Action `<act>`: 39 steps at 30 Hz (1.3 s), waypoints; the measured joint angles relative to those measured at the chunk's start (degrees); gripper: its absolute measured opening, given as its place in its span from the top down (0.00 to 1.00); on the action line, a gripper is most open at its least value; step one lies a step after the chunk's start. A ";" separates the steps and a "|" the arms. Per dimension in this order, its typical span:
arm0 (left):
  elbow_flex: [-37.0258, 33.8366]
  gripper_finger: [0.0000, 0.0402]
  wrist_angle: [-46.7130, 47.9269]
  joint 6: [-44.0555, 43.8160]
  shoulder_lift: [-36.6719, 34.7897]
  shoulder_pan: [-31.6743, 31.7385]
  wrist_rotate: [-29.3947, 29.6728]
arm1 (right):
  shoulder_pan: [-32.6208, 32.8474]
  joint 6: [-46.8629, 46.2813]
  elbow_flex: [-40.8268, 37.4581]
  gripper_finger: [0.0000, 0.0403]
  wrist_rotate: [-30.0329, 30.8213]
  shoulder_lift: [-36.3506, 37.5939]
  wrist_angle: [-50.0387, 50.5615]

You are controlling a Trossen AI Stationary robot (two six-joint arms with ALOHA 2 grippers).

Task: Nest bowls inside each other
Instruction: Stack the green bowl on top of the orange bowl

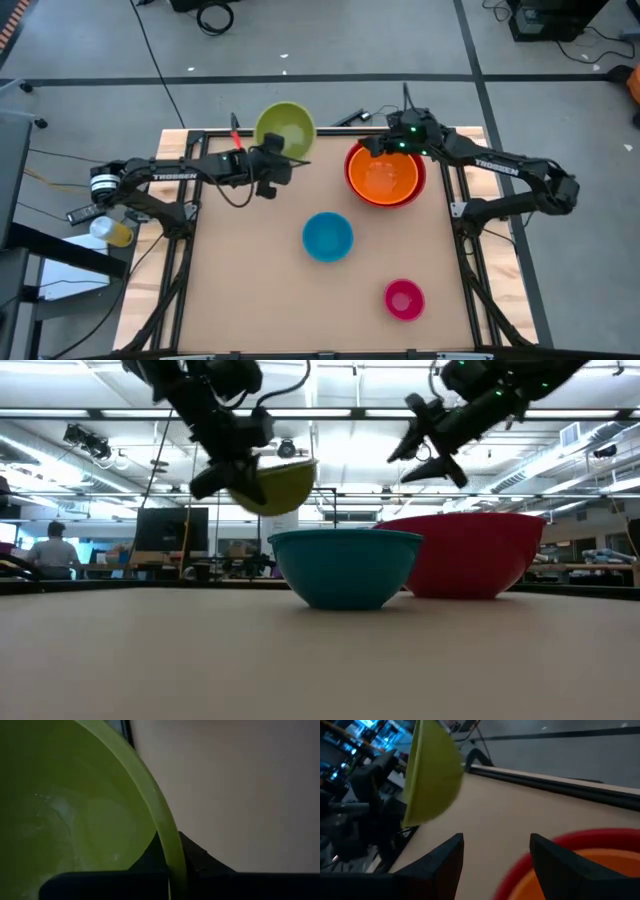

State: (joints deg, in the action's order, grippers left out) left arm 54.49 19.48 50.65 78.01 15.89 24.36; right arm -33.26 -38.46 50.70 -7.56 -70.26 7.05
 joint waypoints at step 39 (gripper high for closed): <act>1.93 0.56 -17.93 -13.77 6.12 -11.40 2.52 | 2.33 8.62 20.54 0.93 5.86 -12.80 19.28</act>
State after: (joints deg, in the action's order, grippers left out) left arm 56.42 1.55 36.87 84.13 4.50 26.88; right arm -30.94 -29.84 71.24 -1.70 -83.06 26.34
